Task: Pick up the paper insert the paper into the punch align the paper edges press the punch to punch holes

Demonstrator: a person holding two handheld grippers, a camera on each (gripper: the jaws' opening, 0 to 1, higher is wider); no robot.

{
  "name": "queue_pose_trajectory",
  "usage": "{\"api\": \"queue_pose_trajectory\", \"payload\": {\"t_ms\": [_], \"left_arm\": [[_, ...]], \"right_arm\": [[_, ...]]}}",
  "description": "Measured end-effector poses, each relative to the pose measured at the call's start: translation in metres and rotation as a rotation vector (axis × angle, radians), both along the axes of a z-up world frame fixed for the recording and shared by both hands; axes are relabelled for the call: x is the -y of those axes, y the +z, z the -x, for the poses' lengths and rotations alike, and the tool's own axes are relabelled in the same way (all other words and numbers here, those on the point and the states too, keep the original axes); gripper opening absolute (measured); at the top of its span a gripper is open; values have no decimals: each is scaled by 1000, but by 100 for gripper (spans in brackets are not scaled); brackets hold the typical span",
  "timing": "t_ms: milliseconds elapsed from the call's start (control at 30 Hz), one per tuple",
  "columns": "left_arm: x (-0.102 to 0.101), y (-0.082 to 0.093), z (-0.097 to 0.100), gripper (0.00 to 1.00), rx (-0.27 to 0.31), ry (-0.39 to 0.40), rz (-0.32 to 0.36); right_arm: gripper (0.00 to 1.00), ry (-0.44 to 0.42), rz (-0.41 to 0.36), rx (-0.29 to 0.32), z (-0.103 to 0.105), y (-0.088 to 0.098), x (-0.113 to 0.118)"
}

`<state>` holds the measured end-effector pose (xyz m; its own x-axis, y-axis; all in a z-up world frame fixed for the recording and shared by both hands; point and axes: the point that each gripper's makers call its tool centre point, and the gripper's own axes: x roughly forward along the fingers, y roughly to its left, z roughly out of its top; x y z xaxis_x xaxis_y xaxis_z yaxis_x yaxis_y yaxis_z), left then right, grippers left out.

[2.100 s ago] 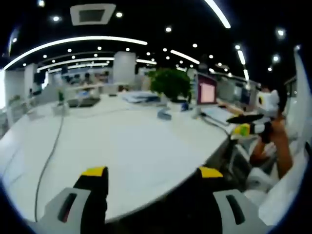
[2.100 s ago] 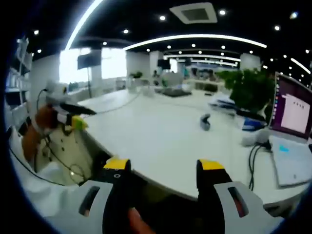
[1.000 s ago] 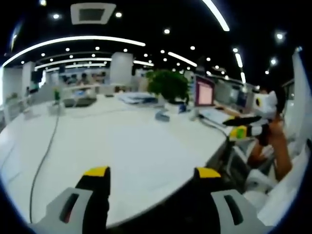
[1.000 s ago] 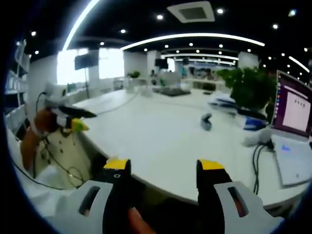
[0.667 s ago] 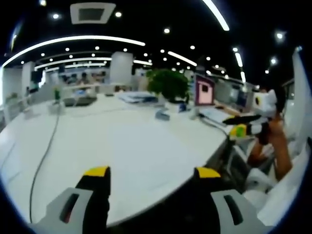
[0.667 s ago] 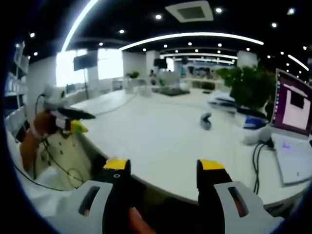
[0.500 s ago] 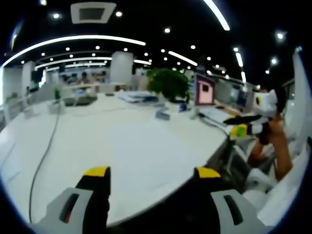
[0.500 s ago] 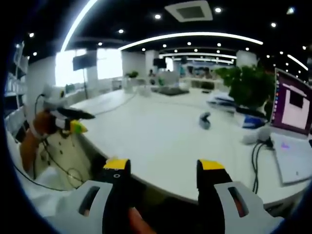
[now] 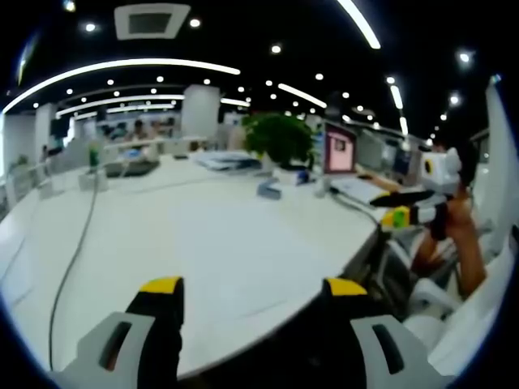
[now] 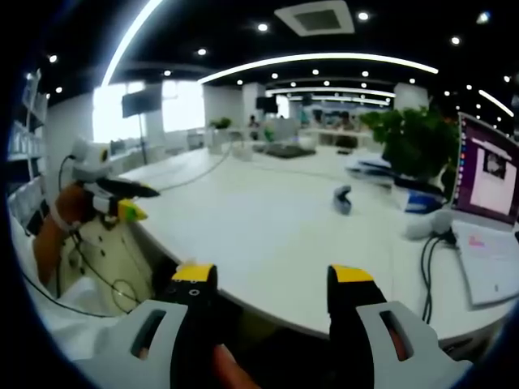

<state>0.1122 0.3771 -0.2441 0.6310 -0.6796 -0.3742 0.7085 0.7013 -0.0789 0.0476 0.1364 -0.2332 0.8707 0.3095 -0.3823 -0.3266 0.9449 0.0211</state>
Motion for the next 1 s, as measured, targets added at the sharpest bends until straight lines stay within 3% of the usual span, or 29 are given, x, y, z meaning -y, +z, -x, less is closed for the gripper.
{"api": "queue_pose_trajectory", "payload": {"t_ms": [733, 1000], "left_arm": [[1, 0, -3, 69, -4, 1, 5], [1, 5, -3, 70, -4, 6, 39]], "right_arm": [[56, 8, 1, -6, -2, -2, -3], [56, 16, -2, -4, -2, -2, -4]]}}
